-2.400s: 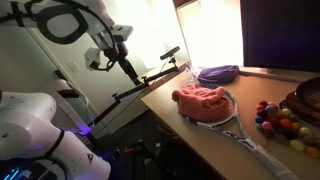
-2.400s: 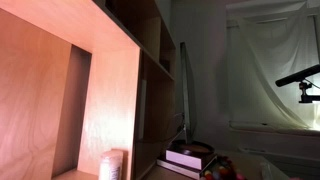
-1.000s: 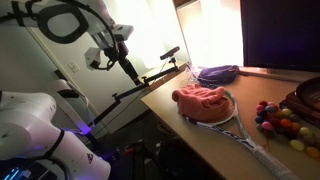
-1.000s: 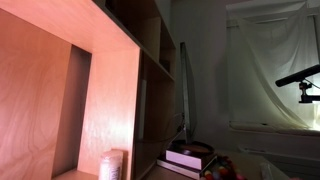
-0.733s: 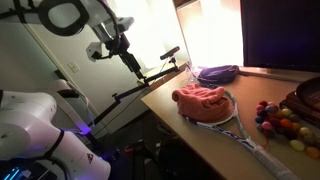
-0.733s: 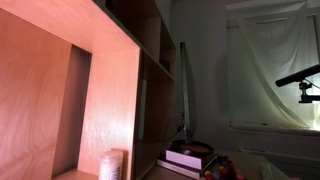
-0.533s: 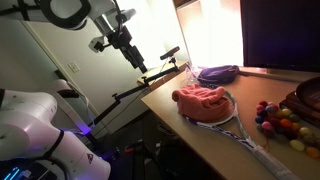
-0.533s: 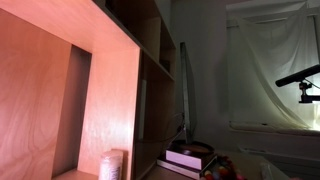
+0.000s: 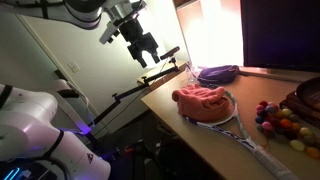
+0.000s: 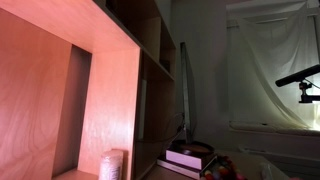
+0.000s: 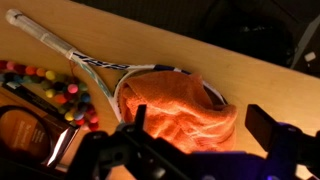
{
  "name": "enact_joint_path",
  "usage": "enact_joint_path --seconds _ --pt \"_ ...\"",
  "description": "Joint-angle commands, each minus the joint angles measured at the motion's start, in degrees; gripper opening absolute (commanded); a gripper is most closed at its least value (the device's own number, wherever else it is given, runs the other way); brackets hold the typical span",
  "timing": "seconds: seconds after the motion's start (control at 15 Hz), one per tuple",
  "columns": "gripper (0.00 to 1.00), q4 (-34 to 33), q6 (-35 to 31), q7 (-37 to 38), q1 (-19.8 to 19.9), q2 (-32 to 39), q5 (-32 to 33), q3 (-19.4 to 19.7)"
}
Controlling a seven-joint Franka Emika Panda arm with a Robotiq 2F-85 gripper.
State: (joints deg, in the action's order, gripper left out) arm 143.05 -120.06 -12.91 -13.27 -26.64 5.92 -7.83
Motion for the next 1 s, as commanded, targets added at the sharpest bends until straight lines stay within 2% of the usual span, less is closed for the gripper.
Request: enact_joint_path --seconds 0.0,0.53,0.6,0.93 --pt "1.0 -5.04 4.83 -5.77 0.08 5.41 5.15 -0.93" --pt "1.0 -9.22 11.56 -14.97 -0.98 10.1 19.83 -4.4" --pt "1.0 -7.08 8.99 -12.94 -0.95 9.09 16.74 -3.24" --pt "1.0 -7.11 9.07 -12.86 -1.01 9.34 17.12 -3.27"
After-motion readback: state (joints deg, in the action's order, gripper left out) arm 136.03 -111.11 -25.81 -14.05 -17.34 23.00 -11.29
